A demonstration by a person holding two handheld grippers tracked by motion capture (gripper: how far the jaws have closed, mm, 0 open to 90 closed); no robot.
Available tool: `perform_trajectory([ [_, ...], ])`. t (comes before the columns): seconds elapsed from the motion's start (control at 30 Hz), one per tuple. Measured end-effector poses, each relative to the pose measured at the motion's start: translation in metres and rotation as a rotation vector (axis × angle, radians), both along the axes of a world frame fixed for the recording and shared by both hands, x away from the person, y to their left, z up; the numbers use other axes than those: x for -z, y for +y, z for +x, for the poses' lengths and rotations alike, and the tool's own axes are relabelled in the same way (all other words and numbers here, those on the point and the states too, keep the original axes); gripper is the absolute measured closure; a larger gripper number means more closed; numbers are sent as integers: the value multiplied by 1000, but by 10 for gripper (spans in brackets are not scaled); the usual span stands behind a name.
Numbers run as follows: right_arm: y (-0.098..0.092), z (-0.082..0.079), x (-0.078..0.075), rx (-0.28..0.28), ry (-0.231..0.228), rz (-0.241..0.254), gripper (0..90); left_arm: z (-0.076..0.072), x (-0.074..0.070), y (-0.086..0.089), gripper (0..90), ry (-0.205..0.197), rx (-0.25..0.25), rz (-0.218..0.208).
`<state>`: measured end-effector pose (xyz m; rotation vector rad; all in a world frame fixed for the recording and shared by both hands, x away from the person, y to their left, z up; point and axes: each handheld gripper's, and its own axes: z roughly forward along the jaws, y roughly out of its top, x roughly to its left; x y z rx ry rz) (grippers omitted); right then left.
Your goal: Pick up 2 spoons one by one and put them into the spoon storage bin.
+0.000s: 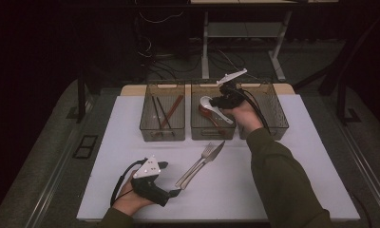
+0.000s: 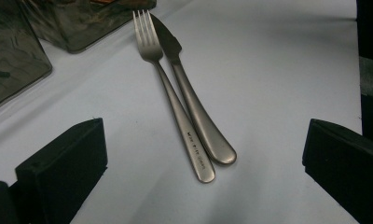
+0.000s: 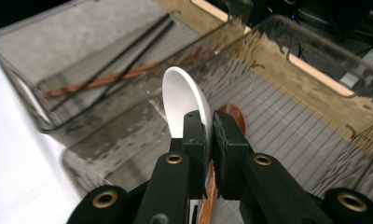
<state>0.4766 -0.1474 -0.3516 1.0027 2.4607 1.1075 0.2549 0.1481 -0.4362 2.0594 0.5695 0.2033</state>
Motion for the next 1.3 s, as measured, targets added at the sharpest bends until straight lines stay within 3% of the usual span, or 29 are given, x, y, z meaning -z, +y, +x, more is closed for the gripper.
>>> perform_trajectory([
  [0.2, 5, 5, 15, 4, 30, -19, 829, 0, 0, 0, 0, -2, 4, 5],
  [0.37, 5, 5, 15, 23, 23, 4, 596, 0, -1, 0, 0, -3, 4, 5],
  [0.43, 2, 3, 13, 36, 19, 15, 544, 0, 0, 0, 0, -3, 6, 5],
  [0.73, -16, -9, 8, 42, 36, 149, 403, 0, 0, 0, 0, -5, 5, 10],
  [1.07, -39, -28, 3, 32, 11, 220, 313, 1, 0, 0, 0, -5, 6, 17],
  [1.17, -43, -36, 2, 36, -2, 218, 277, 1, 1, 0, 0, 1, 2, 13],
  [1.3, -44, -49, 2, 27, -26, 176, 223, 0, 1, 0, 0, 1, -1, 11],
])
